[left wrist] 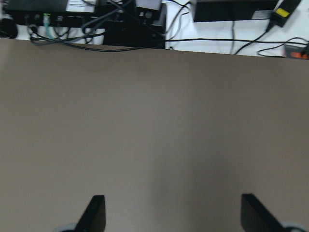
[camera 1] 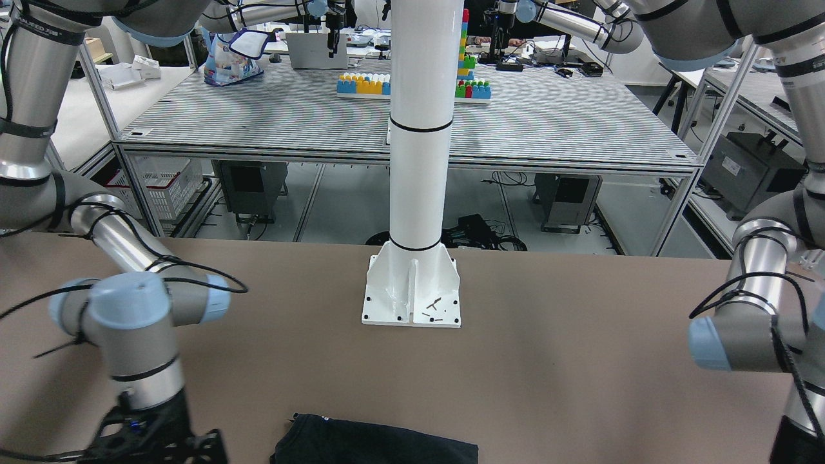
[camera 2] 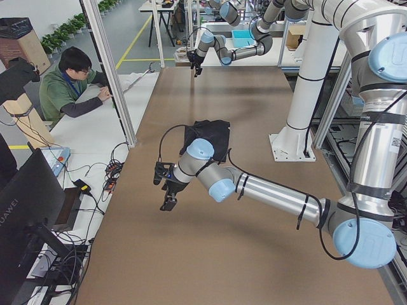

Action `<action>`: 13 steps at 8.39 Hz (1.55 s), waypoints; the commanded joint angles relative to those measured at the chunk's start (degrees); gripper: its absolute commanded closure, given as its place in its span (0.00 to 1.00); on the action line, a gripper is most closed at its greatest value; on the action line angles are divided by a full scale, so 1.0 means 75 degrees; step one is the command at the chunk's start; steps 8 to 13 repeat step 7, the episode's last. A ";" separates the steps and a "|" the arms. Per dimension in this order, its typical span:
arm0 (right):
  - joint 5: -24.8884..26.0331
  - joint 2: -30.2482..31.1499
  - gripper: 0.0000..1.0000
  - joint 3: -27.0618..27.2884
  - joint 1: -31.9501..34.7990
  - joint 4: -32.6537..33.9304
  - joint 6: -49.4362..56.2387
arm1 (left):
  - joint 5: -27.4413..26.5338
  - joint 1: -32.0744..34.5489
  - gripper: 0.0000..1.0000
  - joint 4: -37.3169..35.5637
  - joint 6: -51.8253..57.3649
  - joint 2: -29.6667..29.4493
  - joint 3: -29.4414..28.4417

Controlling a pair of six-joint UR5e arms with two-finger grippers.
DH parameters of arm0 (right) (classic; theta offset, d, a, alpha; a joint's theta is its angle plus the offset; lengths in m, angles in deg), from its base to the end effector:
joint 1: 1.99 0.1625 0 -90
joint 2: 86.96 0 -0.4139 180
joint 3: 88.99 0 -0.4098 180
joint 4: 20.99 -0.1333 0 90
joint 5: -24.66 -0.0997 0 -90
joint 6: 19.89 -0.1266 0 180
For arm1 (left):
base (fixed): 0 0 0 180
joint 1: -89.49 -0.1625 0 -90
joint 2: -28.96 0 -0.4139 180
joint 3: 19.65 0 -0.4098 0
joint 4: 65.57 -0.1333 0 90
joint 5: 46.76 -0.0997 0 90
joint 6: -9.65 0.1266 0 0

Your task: Fold clothes

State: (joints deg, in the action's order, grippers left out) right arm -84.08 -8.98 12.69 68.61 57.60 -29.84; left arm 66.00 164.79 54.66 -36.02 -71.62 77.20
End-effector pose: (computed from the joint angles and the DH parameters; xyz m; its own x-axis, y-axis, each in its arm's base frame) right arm -0.1159 -0.6080 0.4433 0.8663 -0.3482 0.3582 0.1239 0.8445 0.5211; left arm 0.0759 -0.6215 0.4515 0.6948 -0.1092 -0.7108 0.4667 0.8205 0.3301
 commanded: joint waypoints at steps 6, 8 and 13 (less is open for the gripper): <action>0.1185 0.0536 0.06 -0.1908 0.1789 -0.0048 0.2522 | -0.1275 0.2102 0.00 0.0070 0.4555 0.1421 -0.0795; 0.1139 0.0594 0.06 -0.1909 0.1871 -0.0048 0.2661 | -0.1370 0.2102 0.00 0.0082 0.4555 0.1468 -0.0819; 0.1139 0.0594 0.06 -0.1909 0.1871 -0.0048 0.2661 | -0.1370 0.2102 0.00 0.0082 0.4555 0.1468 -0.0819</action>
